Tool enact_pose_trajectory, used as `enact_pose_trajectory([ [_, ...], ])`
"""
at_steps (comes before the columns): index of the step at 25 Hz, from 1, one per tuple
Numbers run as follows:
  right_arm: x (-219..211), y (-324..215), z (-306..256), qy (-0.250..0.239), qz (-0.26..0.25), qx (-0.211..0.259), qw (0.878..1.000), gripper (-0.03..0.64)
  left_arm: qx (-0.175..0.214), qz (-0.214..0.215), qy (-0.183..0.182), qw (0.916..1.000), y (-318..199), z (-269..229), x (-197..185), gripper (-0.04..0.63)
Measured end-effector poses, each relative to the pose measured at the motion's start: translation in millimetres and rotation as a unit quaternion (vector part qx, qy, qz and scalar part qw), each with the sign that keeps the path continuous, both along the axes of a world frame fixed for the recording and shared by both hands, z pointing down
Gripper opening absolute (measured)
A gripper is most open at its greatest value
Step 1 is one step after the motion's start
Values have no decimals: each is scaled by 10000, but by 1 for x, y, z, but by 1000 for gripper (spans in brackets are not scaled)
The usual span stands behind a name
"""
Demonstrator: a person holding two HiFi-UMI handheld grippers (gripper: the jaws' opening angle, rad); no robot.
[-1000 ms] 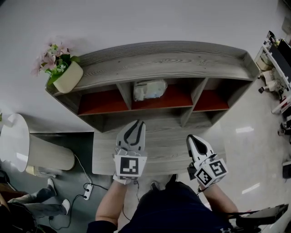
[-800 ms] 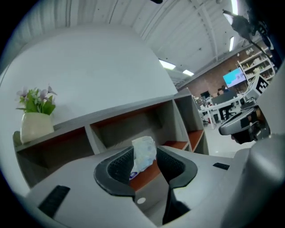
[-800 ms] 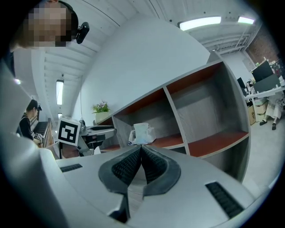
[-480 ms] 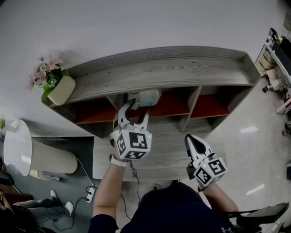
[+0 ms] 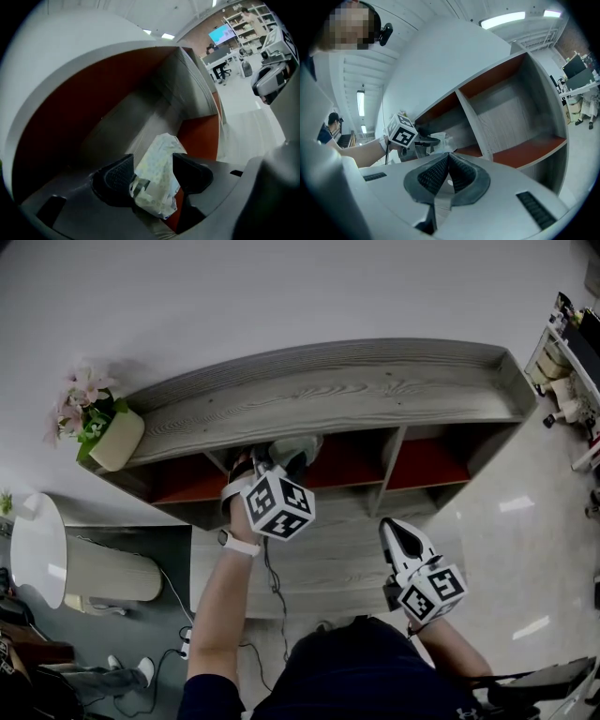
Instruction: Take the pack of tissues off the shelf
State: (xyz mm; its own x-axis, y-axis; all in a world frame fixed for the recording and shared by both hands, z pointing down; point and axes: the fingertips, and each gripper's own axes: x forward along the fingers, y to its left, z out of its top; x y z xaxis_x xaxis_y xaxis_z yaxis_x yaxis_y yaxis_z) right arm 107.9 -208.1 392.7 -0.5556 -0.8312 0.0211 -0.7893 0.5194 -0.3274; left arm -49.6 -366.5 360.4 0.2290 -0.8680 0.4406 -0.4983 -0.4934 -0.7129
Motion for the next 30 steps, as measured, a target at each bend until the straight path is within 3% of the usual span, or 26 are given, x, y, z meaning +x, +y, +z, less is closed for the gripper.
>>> enact_pose_trajectory([
  [5, 4, -4, 5, -114, -23, -101, 9999, 12, -479, -1, -671, 9966, -20, 16, -1, 275],
  [9, 10, -5, 8, -162, 25, -150, 9998, 12, -969, -47, -907, 9911, -26, 31, -3, 272],
  [13, 13, -6, 11, -193, 70, -195, 9996, 12, -1204, -41, -1143, 9861, -22, 43, -3, 216],
  [18, 13, -5, 13, -213, 104, -238, 9994, 12, -936, 19, -1272, 9874, -14, 42, 3, 61],
  [24, 7, 2, 16, -241, 101, -297, 9992, 12, -465, 89, -1490, 9877, -2, 39, 9, 23],
  [30, 2, 13, 17, -237, 121, -329, 9991, 12, 34, 127, -1388, 9902, 19, 22, 12, 18],
])
